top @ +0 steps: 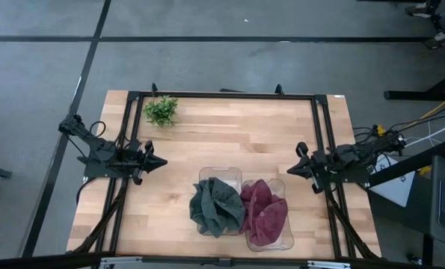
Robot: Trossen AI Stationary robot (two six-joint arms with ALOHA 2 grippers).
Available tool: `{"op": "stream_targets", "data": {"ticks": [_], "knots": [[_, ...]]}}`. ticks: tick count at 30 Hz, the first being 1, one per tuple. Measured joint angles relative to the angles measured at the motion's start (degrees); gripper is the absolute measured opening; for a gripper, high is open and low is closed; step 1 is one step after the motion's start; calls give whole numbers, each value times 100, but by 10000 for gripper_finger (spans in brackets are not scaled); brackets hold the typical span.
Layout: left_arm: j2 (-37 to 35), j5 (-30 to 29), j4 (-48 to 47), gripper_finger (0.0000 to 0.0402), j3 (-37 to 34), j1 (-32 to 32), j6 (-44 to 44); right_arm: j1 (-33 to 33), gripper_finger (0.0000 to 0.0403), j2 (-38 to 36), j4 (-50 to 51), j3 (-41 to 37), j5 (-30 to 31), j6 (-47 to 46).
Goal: Pick & Place hat
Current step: Return to Home Position
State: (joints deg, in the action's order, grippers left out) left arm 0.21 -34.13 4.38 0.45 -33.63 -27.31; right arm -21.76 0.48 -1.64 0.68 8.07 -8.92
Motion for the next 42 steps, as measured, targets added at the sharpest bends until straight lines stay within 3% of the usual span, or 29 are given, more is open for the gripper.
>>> {"op": "stream_targets", "data": {"ticks": [11,20,42], "knots": [[4,-20,-4,4,0,0,39,37,7,2,-1,-1,-10,-260],[4,883,-11,4,0,-2,46,37,7,2,-1,-1,-10,-253],[4,833,5,6,0,-2,55,37,7,4,4,1,-10,-263]]}}
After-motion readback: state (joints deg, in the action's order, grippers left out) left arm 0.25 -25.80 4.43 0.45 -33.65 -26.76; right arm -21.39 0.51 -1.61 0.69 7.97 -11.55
